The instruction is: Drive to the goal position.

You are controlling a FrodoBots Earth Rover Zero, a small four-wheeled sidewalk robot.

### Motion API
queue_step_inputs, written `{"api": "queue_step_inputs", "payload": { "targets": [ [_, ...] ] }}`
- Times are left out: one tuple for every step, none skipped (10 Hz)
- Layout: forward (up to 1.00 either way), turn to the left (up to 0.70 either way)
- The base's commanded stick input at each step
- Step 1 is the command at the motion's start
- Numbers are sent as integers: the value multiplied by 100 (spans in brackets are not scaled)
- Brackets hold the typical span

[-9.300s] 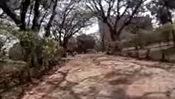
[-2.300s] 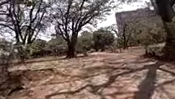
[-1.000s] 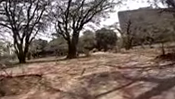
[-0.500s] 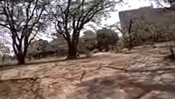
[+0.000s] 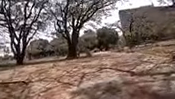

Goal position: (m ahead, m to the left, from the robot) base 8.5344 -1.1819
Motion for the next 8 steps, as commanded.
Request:
{"api": "queue_step_inputs", "payload": {
  "targets": [
    [70, 0],
    [70, 0],
    [70, 0],
    [70, 0],
    [70, 0],
    [70, 0],
    [70, 0],
    [70, 0]
  ]
}}
